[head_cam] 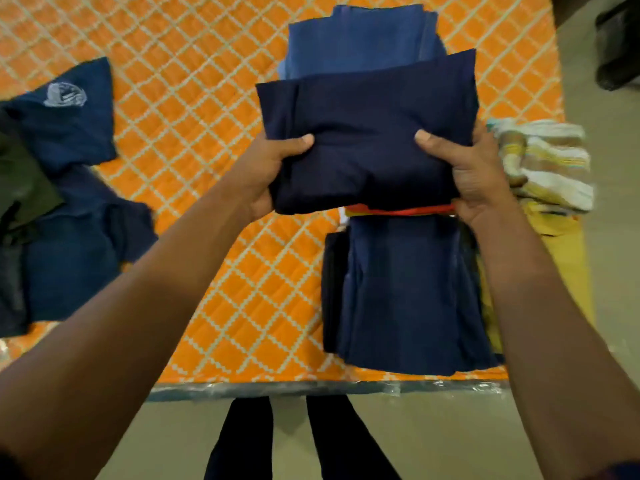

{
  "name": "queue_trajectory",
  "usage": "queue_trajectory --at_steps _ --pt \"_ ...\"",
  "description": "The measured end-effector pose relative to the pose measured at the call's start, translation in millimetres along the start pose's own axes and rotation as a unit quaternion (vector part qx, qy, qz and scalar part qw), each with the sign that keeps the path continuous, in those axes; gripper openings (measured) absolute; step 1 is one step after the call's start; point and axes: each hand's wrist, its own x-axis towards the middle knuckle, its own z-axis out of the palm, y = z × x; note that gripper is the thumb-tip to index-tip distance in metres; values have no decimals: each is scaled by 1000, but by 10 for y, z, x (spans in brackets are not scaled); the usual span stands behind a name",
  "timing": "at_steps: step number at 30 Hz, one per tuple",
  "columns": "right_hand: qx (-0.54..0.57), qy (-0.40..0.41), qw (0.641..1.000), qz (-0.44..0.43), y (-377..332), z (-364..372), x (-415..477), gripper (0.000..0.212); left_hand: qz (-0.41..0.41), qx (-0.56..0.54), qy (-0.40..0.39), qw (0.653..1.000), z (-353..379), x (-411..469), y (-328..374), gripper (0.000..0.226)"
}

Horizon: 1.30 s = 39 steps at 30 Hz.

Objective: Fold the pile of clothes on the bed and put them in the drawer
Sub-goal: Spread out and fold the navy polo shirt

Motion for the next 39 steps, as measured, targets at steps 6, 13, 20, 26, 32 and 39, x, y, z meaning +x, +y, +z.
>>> queue_trajectory --at_steps 6,13,20,26,32,39 --pt "-165 67 982 68 405 -1074 514 38 -21 156 25 987 756 784 -680 57" --pt "-196 117 973 31 785 -1149 523 50 -4 161 54 985 700 843 -847 48" --pt "-523 208 788 -252 558 -821 277 45 -27 182 117 976 443 682 -695 25" --pt "-559 -20 746 -360 534 42 188 21 11 251 79 965 -107 529 -459 14" --pt "-581 -276 709 -289 1114 1667 -305 18 47 418 60 905 -1523 -41 -582 13" --pt "-504 -400 753 -134 2087 3811 -914 33 54 564 245 787 -4319 -1338 -760 27"
